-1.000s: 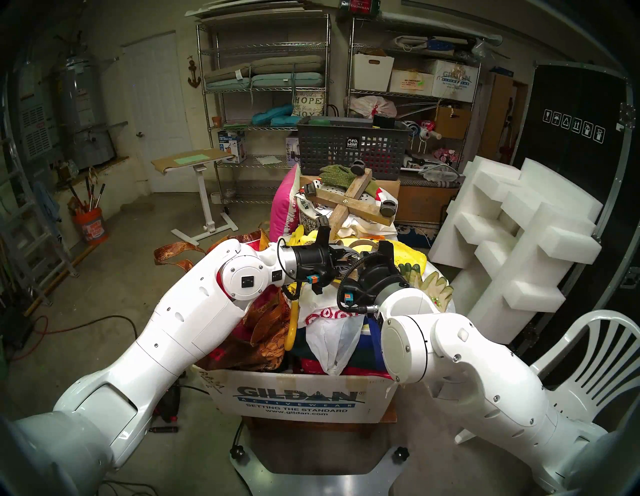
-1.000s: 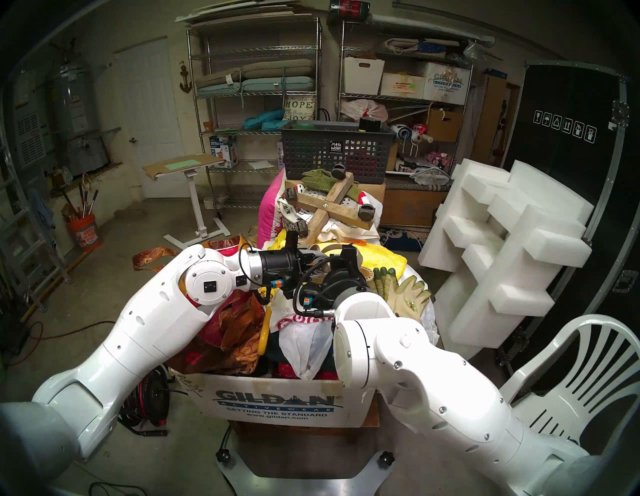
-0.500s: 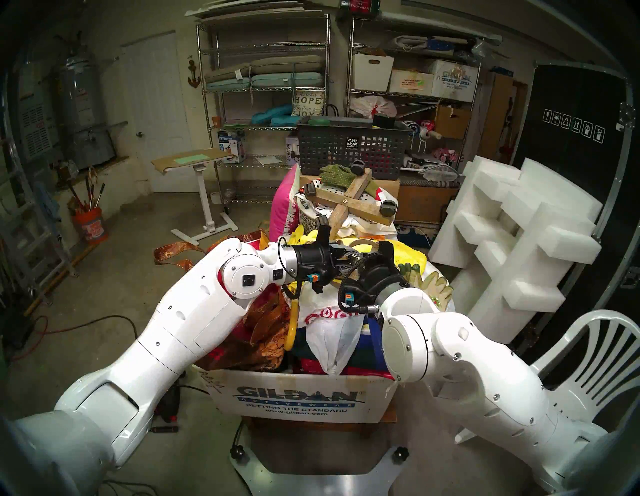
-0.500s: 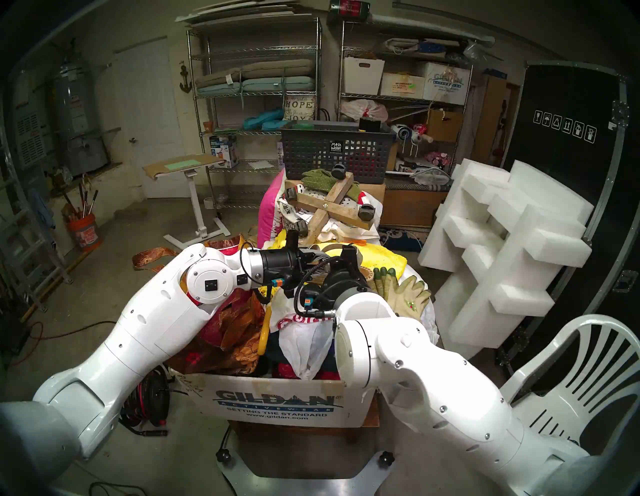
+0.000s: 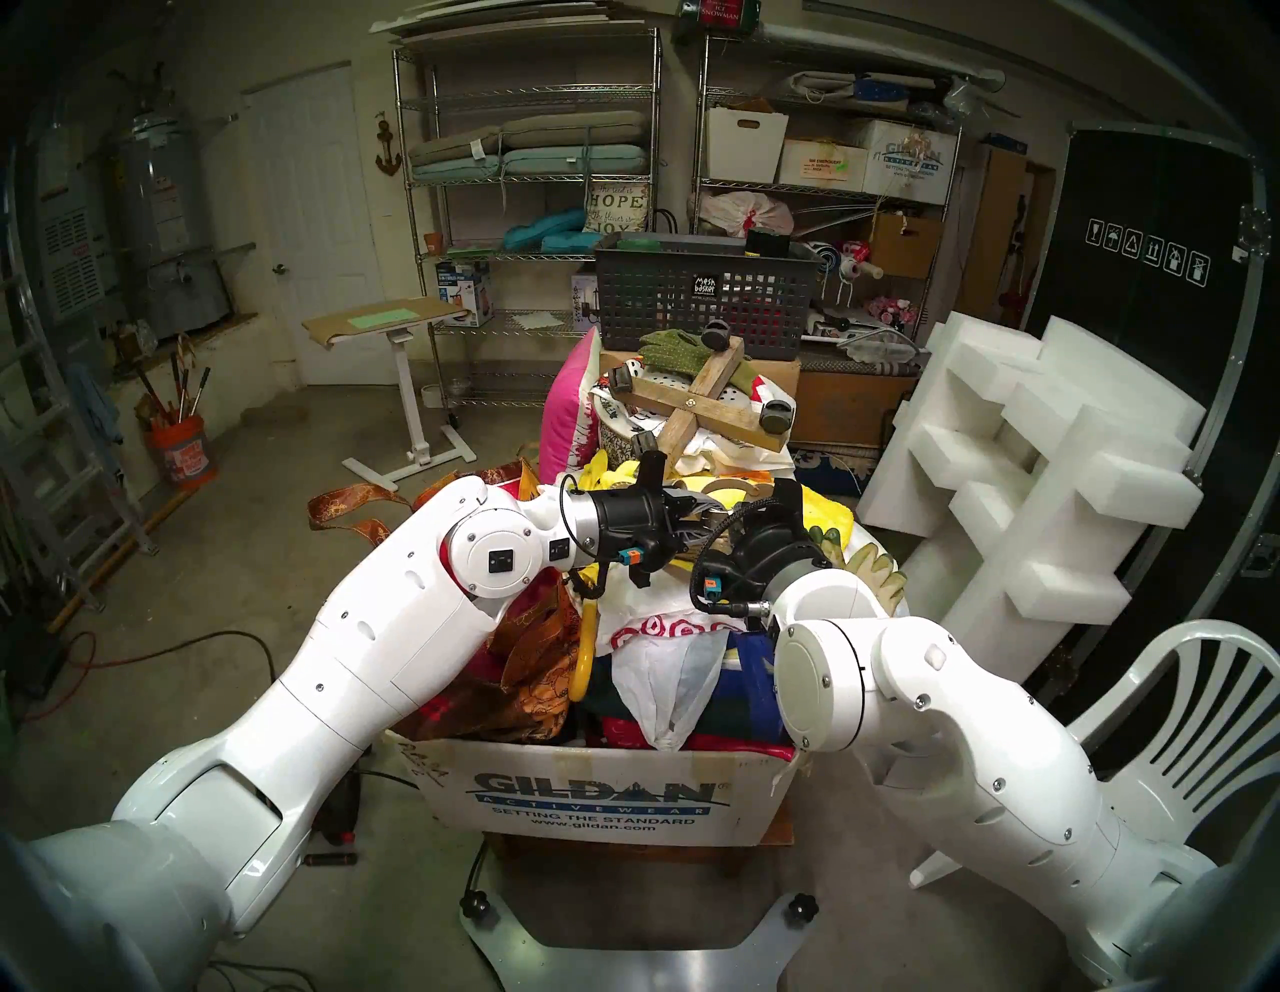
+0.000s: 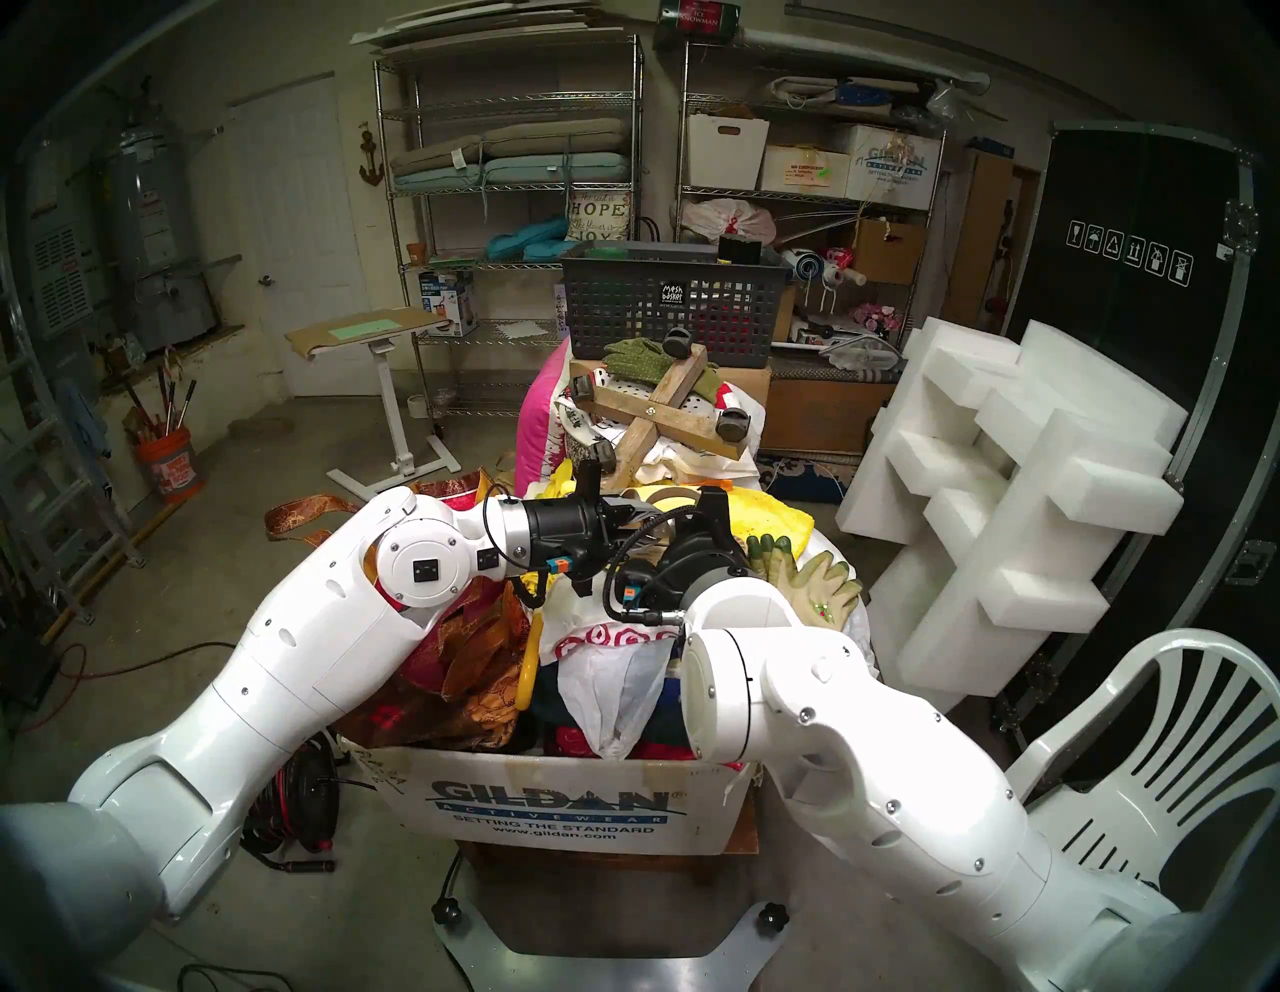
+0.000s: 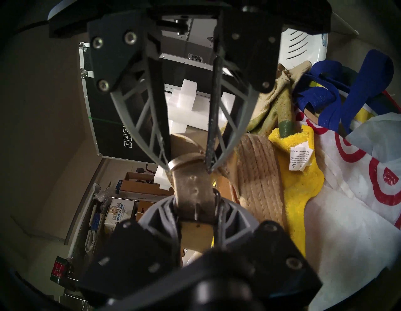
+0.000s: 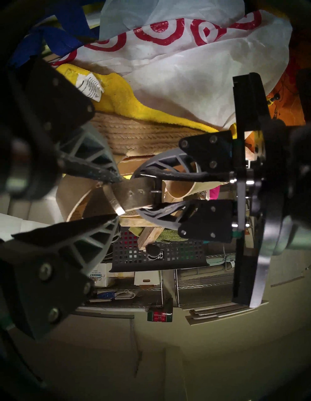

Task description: Unbuckle a shoe

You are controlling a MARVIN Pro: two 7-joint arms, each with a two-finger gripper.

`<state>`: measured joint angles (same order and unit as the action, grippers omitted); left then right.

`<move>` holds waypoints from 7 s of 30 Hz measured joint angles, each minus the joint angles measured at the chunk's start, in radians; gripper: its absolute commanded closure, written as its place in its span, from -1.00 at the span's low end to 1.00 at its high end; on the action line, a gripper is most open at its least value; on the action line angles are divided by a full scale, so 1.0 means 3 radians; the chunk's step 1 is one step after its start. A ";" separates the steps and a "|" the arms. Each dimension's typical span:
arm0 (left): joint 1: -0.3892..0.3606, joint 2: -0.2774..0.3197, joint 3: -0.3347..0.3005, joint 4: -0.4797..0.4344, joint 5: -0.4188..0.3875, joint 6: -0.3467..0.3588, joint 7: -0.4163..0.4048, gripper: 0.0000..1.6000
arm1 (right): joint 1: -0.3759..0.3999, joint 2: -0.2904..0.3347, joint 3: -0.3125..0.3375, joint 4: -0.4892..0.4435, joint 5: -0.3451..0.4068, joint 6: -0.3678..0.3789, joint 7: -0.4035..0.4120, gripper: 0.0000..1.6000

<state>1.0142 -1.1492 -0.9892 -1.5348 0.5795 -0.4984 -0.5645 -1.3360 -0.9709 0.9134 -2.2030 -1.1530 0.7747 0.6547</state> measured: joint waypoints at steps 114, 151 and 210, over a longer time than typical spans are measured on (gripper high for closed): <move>0.0077 -0.0013 -0.0066 0.0026 0.0097 0.0045 0.0126 1.00 | 0.0130 -0.0387 -0.0032 -0.0025 0.0304 0.0622 0.0214 0.15; 0.0113 -0.0051 -0.0081 -0.0027 0.0078 0.0057 0.0186 1.00 | 0.0165 -0.0596 0.0133 0.0127 0.0096 0.0624 0.0414 0.08; 0.0127 -0.0056 -0.0049 -0.0041 0.0129 0.0011 0.0160 1.00 | 0.0070 -0.0645 0.0250 0.0005 0.0122 0.0524 0.0330 1.00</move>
<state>1.0522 -1.1660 -1.0038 -1.5472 0.6181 -0.4951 -0.5165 -1.3150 -1.1642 0.9884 -2.2014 -1.1163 0.9320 0.7537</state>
